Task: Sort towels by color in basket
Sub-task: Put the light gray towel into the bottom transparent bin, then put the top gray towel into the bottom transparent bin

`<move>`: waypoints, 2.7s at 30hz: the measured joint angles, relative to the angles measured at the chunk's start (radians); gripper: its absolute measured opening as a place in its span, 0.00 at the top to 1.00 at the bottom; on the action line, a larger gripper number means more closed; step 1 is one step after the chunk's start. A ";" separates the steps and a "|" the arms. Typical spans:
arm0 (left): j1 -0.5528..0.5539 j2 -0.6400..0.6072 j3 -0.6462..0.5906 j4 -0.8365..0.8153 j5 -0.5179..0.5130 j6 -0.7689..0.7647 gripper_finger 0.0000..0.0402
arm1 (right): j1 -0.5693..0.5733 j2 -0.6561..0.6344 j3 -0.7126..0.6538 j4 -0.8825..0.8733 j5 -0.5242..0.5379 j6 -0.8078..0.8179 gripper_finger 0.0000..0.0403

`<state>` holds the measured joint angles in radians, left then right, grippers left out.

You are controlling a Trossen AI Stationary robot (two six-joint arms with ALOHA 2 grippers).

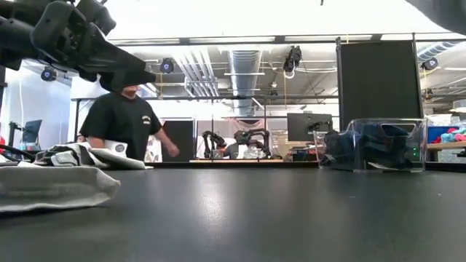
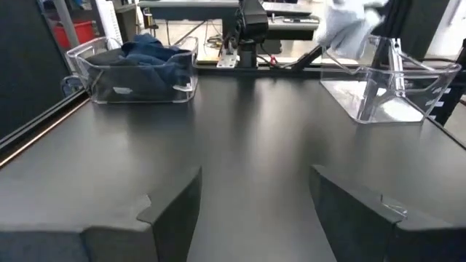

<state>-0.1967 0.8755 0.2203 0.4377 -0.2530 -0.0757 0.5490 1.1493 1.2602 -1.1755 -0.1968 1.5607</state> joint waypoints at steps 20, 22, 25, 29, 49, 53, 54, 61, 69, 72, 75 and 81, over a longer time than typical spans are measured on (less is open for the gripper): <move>0.000 0.039 0.000 0.001 0.000 -0.004 0.41 | 0.171 0.260 -0.417 0.597 -0.209 0.470 0.89; 0.000 0.039 0.000 0.002 0.000 -0.004 0.41 | 0.173 0.297 -0.420 0.593 -0.227 0.440 0.84; 0.000 0.039 0.000 0.005 0.000 -0.004 0.41 | 0.173 0.324 -0.415 0.597 -0.238 0.402 0.77; 0.000 0.039 0.000 0.005 -0.001 0.006 0.41 | 0.172 0.333 -0.414 0.594 -0.231 0.374 0.67; 0.000 0.041 0.000 0.032 -0.002 0.008 0.41 | 0.304 0.294 -0.217 0.503 -0.125 0.615 0.59; -0.001 0.052 0.000 0.032 0.001 -0.003 0.41 | 0.317 0.369 -0.298 0.621 -0.126 0.619 0.68; -0.001 0.055 0.000 0.030 0.010 -0.002 0.41 | 0.318 0.385 -0.320 0.642 -0.126 0.612 0.70; -0.001 0.058 0.000 0.037 0.034 0.031 0.41 | 0.313 0.413 -0.370 0.646 -0.106 0.539 0.77; 0.004 0.050 0.006 0.018 0.023 0.057 0.41 | 0.328 0.284 -0.311 0.618 -0.044 0.526 0.69; 0.035 0.014 0.084 -0.168 -0.031 0.082 0.41 | 0.331 0.249 -0.275 0.547 -0.041 0.486 0.63; 0.124 -0.007 0.242 -0.519 -0.076 0.003 0.42 | 0.330 0.200 -0.231 0.452 -0.015 0.407 0.57; 0.364 0.050 0.468 -0.975 -0.078 -0.171 0.44 | 0.285 0.099 -0.205 0.299 0.189 0.099 0.50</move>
<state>0.1670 0.9259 0.6888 -0.5376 -0.3309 -0.2469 0.8341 1.2486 1.0548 -0.8766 -0.0076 1.6599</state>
